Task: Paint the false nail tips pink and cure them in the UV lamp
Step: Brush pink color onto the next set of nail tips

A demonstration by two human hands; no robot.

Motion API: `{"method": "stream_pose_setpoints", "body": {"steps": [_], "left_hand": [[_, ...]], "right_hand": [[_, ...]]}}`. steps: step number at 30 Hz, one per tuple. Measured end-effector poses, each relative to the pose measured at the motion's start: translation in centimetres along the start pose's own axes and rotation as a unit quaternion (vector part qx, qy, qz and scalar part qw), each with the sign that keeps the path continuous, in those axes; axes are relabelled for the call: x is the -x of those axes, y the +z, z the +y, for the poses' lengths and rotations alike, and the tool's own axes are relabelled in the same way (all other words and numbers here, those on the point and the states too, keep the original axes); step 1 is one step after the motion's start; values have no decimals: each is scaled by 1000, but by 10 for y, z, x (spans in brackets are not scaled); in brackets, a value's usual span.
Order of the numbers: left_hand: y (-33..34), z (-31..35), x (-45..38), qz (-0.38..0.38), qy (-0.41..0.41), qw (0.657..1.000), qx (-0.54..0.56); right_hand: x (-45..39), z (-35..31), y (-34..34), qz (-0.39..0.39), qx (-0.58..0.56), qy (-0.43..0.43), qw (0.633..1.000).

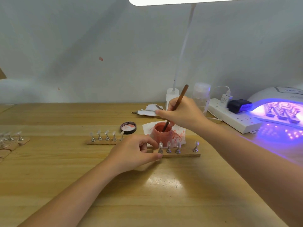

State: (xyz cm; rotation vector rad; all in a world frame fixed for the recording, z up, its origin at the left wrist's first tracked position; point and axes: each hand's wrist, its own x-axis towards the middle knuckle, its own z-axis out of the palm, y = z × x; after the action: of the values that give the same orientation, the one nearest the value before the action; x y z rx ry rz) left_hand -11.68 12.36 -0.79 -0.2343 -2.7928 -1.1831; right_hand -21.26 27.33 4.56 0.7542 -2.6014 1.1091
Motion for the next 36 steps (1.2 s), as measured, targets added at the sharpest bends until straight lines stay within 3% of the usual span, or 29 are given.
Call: {"method": "stream_pose_setpoints", "body": {"steps": [5, 13, 18, 24, 30, 36], "left_hand": [[2, -1, 1, 36, -2, 998, 50], [2, 1, 4, 59, 10, 997, 48], [6, 3, 4, 78, -7, 997, 28], [9, 6, 5, 101, -4, 995, 3], [8, 4, 6, 94, 2, 996, -1], [9, 4, 6, 91, 6, 996, -8]], "right_hand": [[-3, -2, 9, 1, 61, -2, 998], [-3, -2, 7, 12, 26, -3, 1000], [-5, 5, -10, 72, -105, 61, 990], [6, 16, -16, 63, -202, 143, 967], [10, 20, -17, 54, -208, 178, 960], [9, 22, -25, 99, -196, 238, 946]]}}
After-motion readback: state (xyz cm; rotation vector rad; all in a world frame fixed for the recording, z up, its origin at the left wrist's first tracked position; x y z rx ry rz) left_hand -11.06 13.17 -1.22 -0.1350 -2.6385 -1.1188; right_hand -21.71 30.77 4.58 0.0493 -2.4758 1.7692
